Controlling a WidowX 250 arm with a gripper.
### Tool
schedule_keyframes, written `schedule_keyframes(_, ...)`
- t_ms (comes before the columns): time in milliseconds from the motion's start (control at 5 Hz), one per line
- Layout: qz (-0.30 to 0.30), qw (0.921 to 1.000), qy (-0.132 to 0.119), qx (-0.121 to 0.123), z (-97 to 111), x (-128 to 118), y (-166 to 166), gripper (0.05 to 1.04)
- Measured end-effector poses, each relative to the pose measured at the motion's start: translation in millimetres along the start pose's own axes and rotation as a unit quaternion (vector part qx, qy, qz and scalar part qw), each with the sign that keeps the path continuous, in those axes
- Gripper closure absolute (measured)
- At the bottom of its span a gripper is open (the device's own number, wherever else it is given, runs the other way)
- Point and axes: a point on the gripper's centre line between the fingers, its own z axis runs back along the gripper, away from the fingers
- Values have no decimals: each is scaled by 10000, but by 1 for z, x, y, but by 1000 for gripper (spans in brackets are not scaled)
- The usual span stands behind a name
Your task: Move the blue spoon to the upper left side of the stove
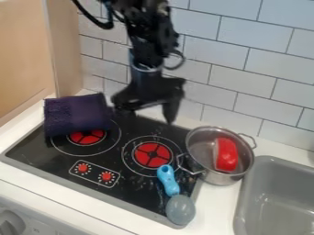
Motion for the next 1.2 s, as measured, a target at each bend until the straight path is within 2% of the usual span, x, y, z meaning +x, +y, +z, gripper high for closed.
schedule_keyframes(200, -429, 9991, 16, 21, 0, -19, -12, 84)
schedule_keyframes(400, -529, 9986, -53, 37, 6, -29, -7, 84)
schedule_keyframes(1000, -1078, 9941, 122, 14, 6, -76, 0, 84)
schedule_keyframes(1200, -1106, 9937, 184, 40, 0, -78, 0, 84)
